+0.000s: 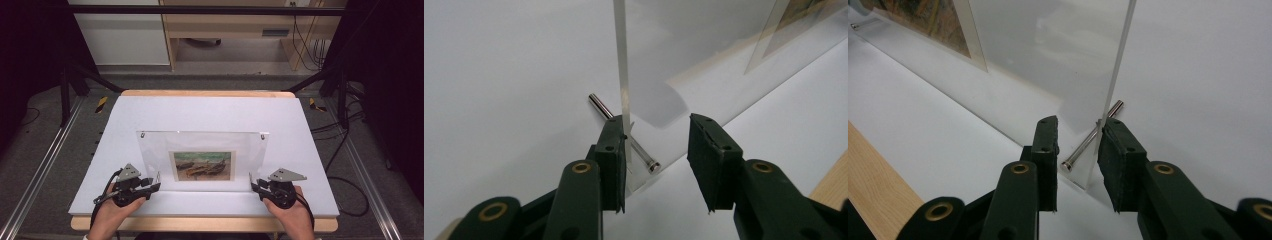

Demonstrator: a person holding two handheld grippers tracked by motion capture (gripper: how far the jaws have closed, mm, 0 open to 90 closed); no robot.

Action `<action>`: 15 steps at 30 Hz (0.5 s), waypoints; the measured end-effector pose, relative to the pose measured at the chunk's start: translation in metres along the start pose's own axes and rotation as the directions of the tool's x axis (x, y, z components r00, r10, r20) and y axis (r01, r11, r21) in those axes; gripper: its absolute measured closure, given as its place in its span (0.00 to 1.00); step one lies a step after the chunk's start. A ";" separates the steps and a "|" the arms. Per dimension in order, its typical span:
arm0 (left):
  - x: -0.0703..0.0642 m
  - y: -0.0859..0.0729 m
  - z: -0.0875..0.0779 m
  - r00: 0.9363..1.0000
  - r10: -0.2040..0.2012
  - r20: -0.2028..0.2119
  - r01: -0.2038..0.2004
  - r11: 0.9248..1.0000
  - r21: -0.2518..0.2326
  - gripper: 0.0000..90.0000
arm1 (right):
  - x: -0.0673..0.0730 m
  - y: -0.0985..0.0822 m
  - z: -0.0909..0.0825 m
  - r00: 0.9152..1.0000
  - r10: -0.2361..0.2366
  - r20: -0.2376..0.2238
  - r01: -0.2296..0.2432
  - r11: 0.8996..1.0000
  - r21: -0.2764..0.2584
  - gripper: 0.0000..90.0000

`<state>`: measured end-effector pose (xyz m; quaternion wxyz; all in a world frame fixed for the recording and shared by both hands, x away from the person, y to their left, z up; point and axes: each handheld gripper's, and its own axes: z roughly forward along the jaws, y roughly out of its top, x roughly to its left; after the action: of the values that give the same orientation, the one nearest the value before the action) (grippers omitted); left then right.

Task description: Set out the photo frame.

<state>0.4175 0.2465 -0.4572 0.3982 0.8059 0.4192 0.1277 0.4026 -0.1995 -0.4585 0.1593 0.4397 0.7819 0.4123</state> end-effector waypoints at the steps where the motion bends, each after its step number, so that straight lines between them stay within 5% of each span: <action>1: 0.000 0.000 0.000 1.000 0.000 0.000 0.000 1.000 0.000 0.66 | 0.000 0.000 0.000 1.000 0.000 0.000 0.000 1.000 0.000 0.78; 5: 0.000 0.000 0.000 1.000 -0.003 0.003 0.003 1.000 -0.012 0.64 | 0.000 0.000 0.000 1.000 0.003 -0.003 -0.003 1.000 -0.002 0.76; 7: -0.001 0.000 0.000 1.000 -0.005 0.003 0.005 1.000 -0.018 0.55 | 0.000 0.001 0.000 1.000 0.009 -0.008 -0.009 1.000 -0.009 0.72; 10: -0.004 0.000 0.000 1.000 -0.014 -0.013 0.013 0.999 -0.034 0.42 | 0.001 0.003 0.000 1.000 -0.009 0.019 0.010 0.999 -0.031 0.48; 15: -0.005 0.001 -0.001 0.999 0.003 -0.047 -0.005 0.999 -0.039 0.29 | 0.001 0.006 0.001 0.999 -0.028 0.040 0.030 0.998 -0.051 0.31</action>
<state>0.4140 0.2426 -0.4550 0.4037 0.7954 0.4244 0.1557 0.4057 -0.1969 -0.4546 0.1919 0.4320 0.7739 0.4215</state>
